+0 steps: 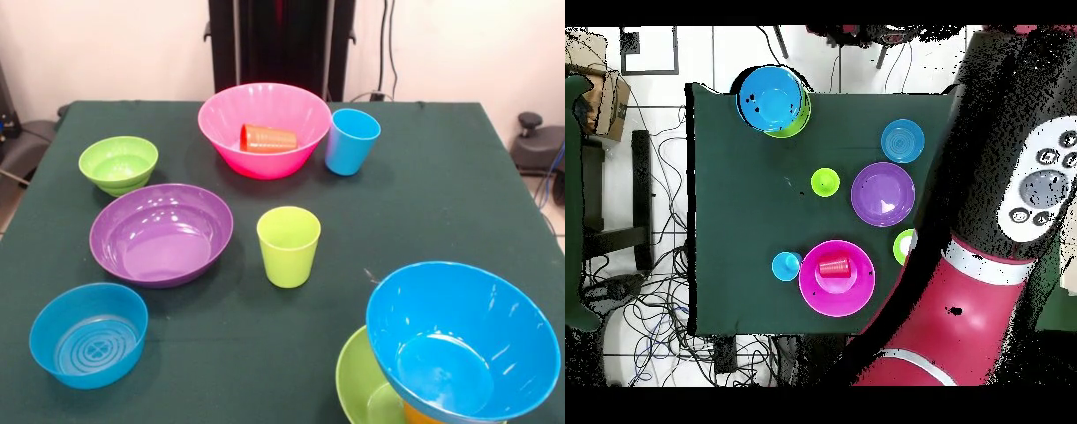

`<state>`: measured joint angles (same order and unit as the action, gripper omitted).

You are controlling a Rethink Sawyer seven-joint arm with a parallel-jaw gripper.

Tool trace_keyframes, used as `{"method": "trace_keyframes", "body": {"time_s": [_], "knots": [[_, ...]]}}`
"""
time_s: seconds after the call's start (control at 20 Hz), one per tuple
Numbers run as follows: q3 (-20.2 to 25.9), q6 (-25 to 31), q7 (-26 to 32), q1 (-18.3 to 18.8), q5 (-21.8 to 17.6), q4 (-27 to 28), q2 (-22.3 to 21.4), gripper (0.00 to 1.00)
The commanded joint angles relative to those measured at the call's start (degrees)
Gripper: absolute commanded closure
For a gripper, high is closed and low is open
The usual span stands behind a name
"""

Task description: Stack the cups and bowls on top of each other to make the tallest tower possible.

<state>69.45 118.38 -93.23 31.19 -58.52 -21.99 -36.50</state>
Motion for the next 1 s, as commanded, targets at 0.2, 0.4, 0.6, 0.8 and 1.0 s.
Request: {"method": "trace_keyframes", "body": {"time_s": [0.2,0.4,0.6,0.8,1.0], "knots": [[-1.7,24.4,5.5,-0.7,-4.3,0.9,0.2,1.0],[-5.6,19.5,1.4,1.7,3.8,-5.3,-1.0,1.0],[-11.8,8.1,-5.3,6.8,14.6,-19.3,-3.4,1.0],[-16.4,3.8,-7.3,8.5,16.1,-25.6,-5.1,1.0],[-18.6,1.0,-8.8,9.6,18.9,-28.3,-5.4,1.0]]}}
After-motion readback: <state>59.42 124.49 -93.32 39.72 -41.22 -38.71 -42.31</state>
